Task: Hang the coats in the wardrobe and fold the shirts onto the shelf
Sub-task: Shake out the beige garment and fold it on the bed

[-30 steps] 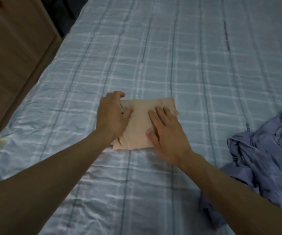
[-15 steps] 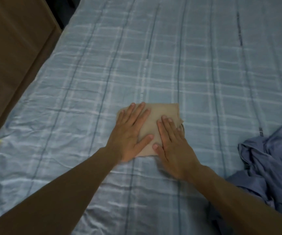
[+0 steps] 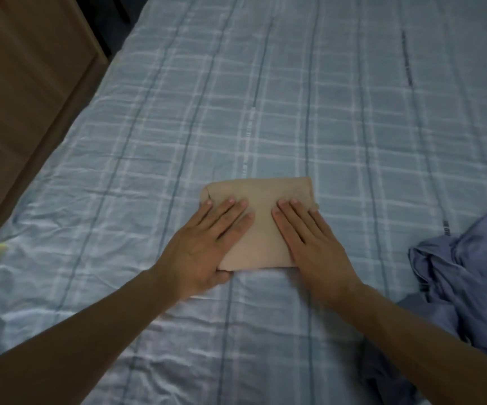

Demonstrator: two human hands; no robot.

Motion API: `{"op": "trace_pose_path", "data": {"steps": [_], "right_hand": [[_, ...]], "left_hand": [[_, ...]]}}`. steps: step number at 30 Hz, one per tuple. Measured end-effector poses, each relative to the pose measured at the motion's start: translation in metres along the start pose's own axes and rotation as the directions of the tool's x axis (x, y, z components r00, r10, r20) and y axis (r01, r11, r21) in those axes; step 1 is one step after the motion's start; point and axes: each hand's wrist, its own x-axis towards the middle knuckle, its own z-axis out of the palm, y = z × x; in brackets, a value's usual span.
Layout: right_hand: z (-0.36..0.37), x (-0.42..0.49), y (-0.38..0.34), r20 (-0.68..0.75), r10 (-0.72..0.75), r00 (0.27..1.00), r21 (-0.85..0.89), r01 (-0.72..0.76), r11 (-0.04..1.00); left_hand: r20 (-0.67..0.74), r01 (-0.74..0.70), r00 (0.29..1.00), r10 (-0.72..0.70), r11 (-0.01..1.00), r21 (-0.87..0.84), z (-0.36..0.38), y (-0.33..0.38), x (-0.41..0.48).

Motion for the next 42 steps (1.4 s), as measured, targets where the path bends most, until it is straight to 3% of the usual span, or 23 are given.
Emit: {"op": "trace_pose_path", "data": {"steps": [3,8,12,19,23,27,31,35,42], "right_hand": [[0.004,0.009,0.006,-0.037,-0.050,0.998,-0.014,0.050,0.999],[0.007,0.015,0.014,-0.077,-0.080,0.994,0.004,0.080,0.997],[0.002,0.018,0.017,-0.081,-0.060,0.995,0.126,0.070,0.990],[-0.049,0.013,0.014,-0.018,0.001,1.000,0.347,0.006,0.938],[-0.115,0.007,-0.008,-0.044,0.009,0.999,0.386,0.008,0.922],[-0.185,-0.013,-0.044,-0.044,-0.118,0.992,0.296,0.126,0.947],[-0.247,-0.034,-0.090,-0.210,-0.101,0.973,0.311,0.164,0.936],[-0.317,-0.049,-0.133,-0.353,-0.162,0.921,0.345,0.289,0.893],[-0.438,-0.063,-0.228,-0.437,-0.295,0.850,0.371,0.469,0.801]], "left_hand": [[-0.001,-0.029,1.000,0.029,0.996,0.083,-0.002,-0.004,0.008],[-0.229,-0.073,0.968,0.099,0.990,0.118,0.002,-0.008,0.012],[-0.300,-0.060,0.951,0.070,0.997,0.042,0.000,-0.008,0.016],[-0.298,-0.031,0.955,-0.016,0.988,-0.153,-0.052,-0.008,0.003],[-0.318,0.023,0.942,-0.110,0.964,-0.266,-0.115,0.008,-0.019],[-0.300,0.126,0.919,-0.255,0.913,-0.389,-0.198,0.035,-0.049],[-0.279,0.181,0.921,-0.273,0.932,-0.314,-0.288,0.078,-0.098],[-0.337,0.271,0.876,-0.345,0.930,-0.249,-0.377,0.124,-0.158],[-0.438,0.399,0.793,-0.423,0.904,-0.150,-0.516,0.193,-0.257]]}}
